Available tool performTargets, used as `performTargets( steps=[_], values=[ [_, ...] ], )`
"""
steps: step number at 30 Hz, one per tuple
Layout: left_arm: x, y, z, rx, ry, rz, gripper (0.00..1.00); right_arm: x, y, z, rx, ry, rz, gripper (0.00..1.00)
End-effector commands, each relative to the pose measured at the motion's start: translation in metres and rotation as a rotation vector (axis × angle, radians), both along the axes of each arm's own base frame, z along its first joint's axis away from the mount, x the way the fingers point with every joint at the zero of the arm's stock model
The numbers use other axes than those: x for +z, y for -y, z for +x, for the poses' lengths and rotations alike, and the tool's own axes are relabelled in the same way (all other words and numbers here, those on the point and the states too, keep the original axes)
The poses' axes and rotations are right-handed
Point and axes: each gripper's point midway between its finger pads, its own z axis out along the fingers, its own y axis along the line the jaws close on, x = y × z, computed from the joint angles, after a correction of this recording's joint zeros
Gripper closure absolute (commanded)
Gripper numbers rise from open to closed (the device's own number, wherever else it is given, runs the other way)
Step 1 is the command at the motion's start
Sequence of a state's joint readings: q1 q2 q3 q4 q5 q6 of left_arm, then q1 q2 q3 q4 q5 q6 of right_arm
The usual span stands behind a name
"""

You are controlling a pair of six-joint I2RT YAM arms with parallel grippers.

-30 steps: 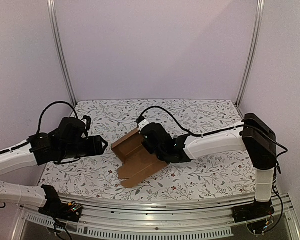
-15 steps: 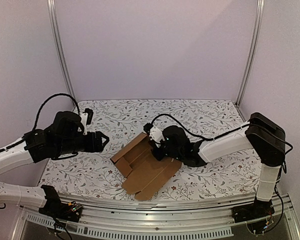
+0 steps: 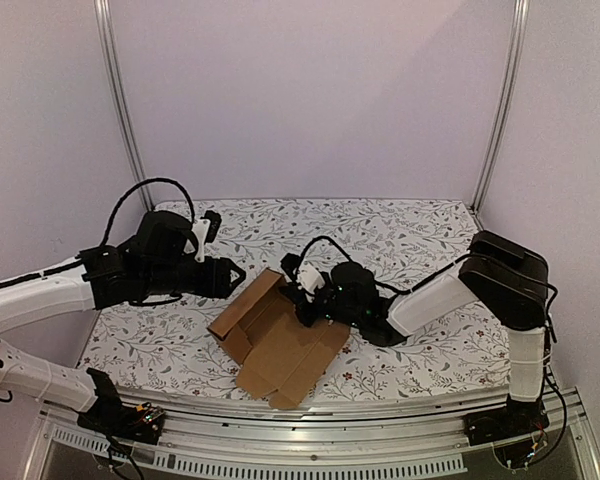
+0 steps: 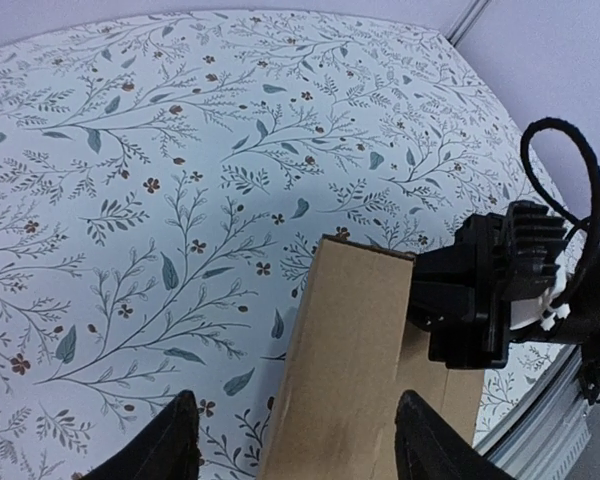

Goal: Fold the paper box

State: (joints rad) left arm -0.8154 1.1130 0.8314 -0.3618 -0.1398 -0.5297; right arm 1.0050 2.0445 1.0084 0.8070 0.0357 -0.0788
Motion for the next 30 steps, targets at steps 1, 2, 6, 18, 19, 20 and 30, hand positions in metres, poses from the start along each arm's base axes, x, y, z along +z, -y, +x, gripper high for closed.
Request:
performTargets(
  steps=[1,2,6,18,19,20,30],
  values=[
    [0.010,0.026,0.009,-0.073,0.023,-0.029,0.43,0.004,-0.006,0.004,0.019,0.068,0.087,1.00],
    [0.008,0.029,0.012,-0.073,0.021,-0.022,0.47,0.003,-0.006,0.005,0.018,0.071,0.091,1.00],
    [0.002,0.040,0.022,-0.087,0.011,-0.021,0.74,-0.011,-0.007,0.006,0.013,0.059,0.087,1.00],
    [-0.033,0.075,0.048,-0.140,-0.002,-0.017,1.00,-0.042,-0.002,0.004,0.000,0.013,0.089,1.00],
    [-0.036,0.076,0.049,-0.141,-0.005,-0.012,1.00,-0.042,-0.001,0.004,-0.002,0.013,0.092,1.00],
    [-0.041,0.077,0.051,-0.137,-0.010,-0.003,1.00,-0.044,-0.001,0.004,-0.003,0.010,0.093,1.00],
    [-0.079,0.082,0.055,-0.132,-0.073,0.034,1.00,-0.061,0.001,0.005,-0.022,-0.022,0.096,1.00]
  ],
)
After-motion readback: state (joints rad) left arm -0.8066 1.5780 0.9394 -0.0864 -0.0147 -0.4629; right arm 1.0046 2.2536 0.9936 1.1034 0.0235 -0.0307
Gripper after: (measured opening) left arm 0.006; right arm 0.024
